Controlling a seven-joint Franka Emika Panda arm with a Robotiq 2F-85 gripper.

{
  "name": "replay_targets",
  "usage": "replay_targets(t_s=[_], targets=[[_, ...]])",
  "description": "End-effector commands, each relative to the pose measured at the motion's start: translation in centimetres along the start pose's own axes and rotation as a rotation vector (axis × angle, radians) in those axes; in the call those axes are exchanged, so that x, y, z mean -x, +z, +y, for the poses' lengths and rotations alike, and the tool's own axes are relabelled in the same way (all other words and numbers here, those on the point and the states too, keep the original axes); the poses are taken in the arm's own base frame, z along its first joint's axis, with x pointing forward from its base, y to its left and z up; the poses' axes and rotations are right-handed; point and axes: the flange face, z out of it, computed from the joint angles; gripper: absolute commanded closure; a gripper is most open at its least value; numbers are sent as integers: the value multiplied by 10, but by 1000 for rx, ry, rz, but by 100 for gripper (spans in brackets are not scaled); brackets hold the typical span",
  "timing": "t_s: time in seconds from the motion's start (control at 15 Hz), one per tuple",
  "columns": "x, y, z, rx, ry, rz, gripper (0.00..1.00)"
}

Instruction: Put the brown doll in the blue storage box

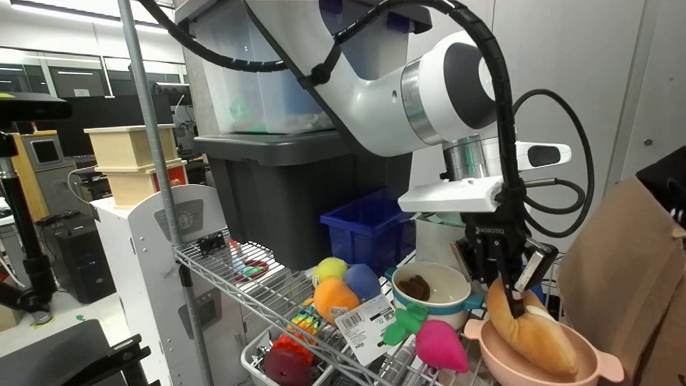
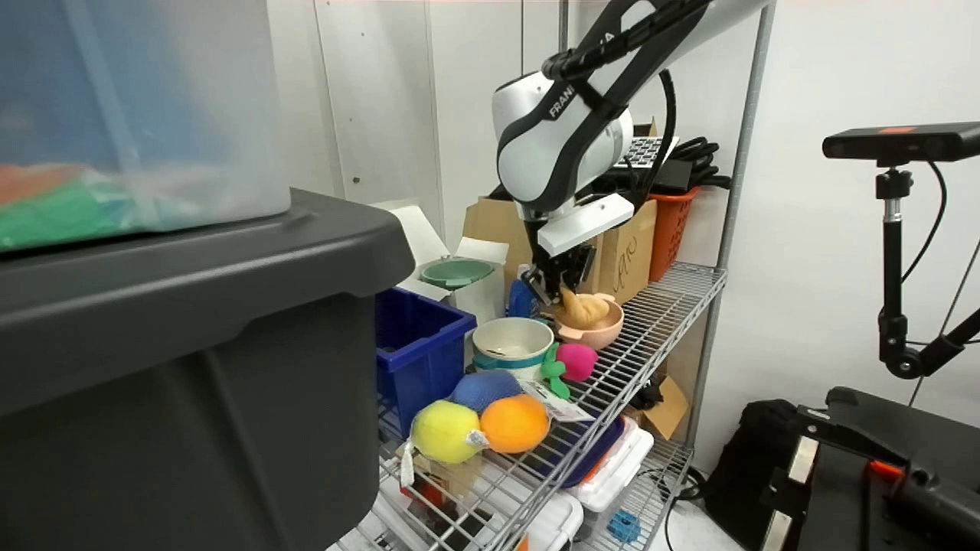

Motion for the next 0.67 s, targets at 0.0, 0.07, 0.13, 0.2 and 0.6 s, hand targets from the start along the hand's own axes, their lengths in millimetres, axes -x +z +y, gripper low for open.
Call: replay_targets(t_s=[0.0,0.07,0.13,0.2,0.6], targets=[[-1,-32,8,-18,19,4,97],[-1,-41,8,-26,18,13,97],[-1,-52,8,-33,18,24,97],[-1,-66,8,-45,18,39,97],[14,-162,-10,-126,-2,125,97]])
